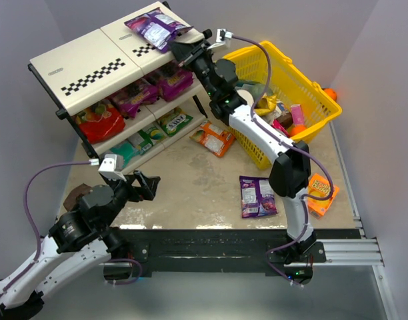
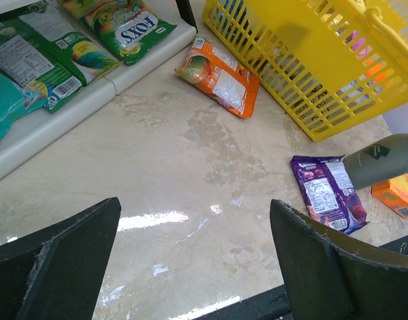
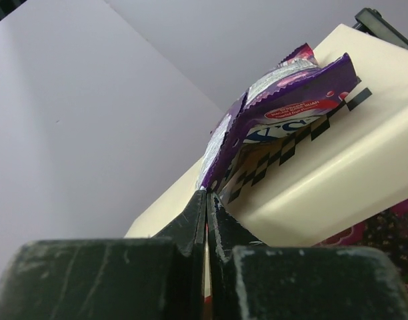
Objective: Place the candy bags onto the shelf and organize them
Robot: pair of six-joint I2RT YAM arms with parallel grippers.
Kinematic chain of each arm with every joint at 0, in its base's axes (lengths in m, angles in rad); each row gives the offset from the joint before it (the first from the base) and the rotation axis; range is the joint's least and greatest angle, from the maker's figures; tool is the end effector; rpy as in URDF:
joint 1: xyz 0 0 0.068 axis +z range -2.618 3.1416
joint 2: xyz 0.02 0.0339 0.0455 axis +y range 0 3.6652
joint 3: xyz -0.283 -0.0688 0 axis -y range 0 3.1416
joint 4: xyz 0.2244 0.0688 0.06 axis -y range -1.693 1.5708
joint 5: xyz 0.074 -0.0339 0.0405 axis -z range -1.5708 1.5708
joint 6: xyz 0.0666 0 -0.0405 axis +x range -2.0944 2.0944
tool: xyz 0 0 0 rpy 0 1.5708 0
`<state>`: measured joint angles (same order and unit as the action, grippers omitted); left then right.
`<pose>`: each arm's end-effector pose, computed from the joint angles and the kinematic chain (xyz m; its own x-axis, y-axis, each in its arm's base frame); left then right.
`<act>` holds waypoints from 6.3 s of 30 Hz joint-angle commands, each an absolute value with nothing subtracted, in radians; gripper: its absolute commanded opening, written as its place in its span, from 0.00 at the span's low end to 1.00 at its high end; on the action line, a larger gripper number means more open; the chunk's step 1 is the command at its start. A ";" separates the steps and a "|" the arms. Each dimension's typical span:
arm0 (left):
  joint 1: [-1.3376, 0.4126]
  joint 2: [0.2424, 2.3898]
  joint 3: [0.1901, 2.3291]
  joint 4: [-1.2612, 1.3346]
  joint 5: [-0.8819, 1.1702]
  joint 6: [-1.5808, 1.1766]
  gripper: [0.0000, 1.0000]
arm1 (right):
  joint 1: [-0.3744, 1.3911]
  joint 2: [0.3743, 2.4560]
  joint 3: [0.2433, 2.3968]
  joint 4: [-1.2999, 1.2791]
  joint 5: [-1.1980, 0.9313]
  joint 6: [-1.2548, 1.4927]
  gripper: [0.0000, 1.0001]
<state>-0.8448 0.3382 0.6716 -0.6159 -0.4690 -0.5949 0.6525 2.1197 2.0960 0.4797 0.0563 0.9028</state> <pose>0.0713 -0.0350 0.3003 -0.3656 -0.3412 -0.8660 0.2101 0.8761 -0.4339 0.4151 0.3125 0.4715 -0.2277 0.8125 -0.5367 -0.6253 0.3005 0.7202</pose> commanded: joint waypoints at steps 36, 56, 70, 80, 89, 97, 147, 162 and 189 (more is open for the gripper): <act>-0.845 0.437 0.672 -0.575 -0.443 -0.646 1.00 | 0.649 0.917 0.818 -0.365 0.496 0.805 0.90; -0.847 0.575 0.592 -0.411 -0.339 -0.670 1.00 | 1.019 1.409 0.907 -0.667 0.793 0.920 0.66; -0.845 0.566 0.589 -0.428 -0.357 -0.667 1.00 | 1.031 1.650 0.890 -0.649 0.775 0.905 0.50; -0.845 0.545 0.601 -0.448 -0.377 -0.663 0.99 | 1.037 1.661 0.882 -0.592 0.732 0.876 0.00; -0.845 0.529 0.612 -0.468 -0.396 -0.666 1.00 | 1.080 1.589 0.914 -0.465 0.610 0.778 0.00; -0.845 0.511 0.609 -0.483 -0.397 -0.673 1.00 | 1.080 1.605 0.919 -0.702 0.749 0.959 0.61; -0.845 0.541 0.588 -0.456 -0.403 -0.706 0.99 | 1.417 1.504 0.947 -0.451 0.618 0.823 0.62; -0.845 0.902 0.485 0.052 -0.146 -0.658 0.88 | 1.414 1.114 0.585 -0.384 0.549 1.348 0.78; -0.845 1.272 0.246 0.428 -0.075 -0.683 0.51 | 1.342 1.118 0.261 0.155 0.491 1.529 0.64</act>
<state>-0.8448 1.2514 0.2741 0.3889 -0.0410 -0.6544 1.3422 1.1179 0.2913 0.0830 0.4728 1.4494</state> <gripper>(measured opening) 0.528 0.652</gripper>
